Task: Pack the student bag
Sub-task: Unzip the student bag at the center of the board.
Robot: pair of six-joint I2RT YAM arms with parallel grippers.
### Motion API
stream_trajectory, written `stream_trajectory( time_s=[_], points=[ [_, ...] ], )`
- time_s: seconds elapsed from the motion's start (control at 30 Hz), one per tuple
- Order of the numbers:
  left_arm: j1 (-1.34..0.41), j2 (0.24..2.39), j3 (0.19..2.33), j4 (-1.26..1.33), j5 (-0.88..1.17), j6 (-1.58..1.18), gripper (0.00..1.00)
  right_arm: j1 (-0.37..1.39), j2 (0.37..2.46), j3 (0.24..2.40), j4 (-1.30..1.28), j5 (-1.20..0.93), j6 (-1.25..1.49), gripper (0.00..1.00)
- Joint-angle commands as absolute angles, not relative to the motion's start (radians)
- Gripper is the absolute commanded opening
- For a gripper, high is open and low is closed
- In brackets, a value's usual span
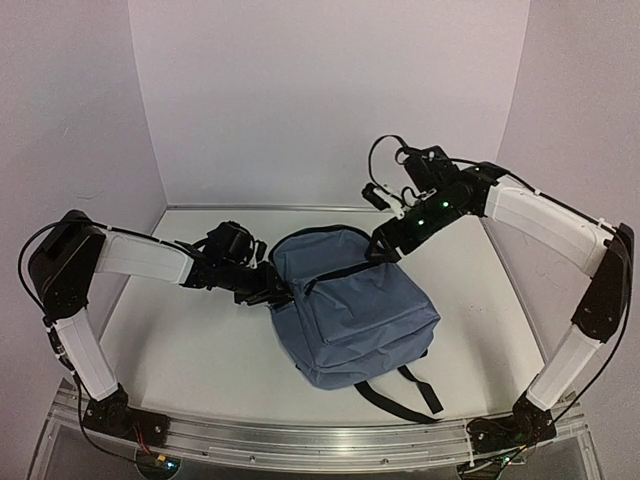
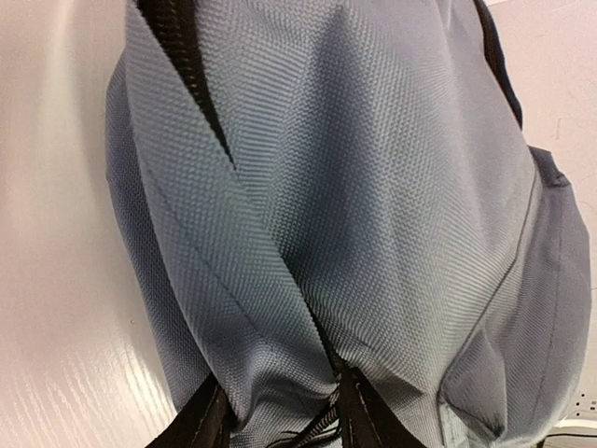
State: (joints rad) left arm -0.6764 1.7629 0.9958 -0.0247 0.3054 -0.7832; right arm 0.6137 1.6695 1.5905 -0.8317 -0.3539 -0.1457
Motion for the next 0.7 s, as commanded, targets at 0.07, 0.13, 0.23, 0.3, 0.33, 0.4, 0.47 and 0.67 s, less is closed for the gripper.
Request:
stream_trajectory(
  time_s=[0.07, 0.13, 0.23, 0.3, 0.33, 0.4, 0.47, 0.67],
  points=[
    [-0.675, 1.675, 0.967, 0.01, 0.284, -0.795, 0.39, 0.854, 1.773, 1.714, -0.792, -0.129, -0.174, 0.76],
    [-0.676, 1.665, 0.962, 0.007, 0.278, -0.798, 0.38, 0.929, 1.816, 1.765, -0.817, -0.078, -0.167, 0.75],
    [-0.675, 1.656, 0.957, 0.006, 0.273, -0.803, 0.39, 1.025, 1.877, 1.835, -0.857, -0.002, -0.154, 0.75],
    [-0.674, 1.651, 0.958, 0.006, 0.272, -0.805, 0.39, 1.072, 1.913, 1.864, -0.865, 0.058, -0.151, 0.75],
    [-0.675, 1.651, 0.959, 0.006, 0.272, -0.806, 0.39, 1.088, 1.931, 1.878, -0.866, 0.085, -0.149, 0.75],
    [-0.675, 1.65, 0.961, 0.006, 0.271, -0.806, 0.39, 1.108, 1.968, 1.905, -0.866, 0.147, -0.149, 0.74],
    [-0.675, 1.649, 0.96, 0.006, 0.267, -0.806, 0.39, 1.114, 2.003, 1.926, -0.865, 0.199, -0.155, 0.75],
    [-0.675, 1.637, 0.951, 0.006, 0.261, -0.808, 0.39, 1.115, 2.07, 1.945, -0.862, 0.29, -0.172, 0.71]
  ],
)
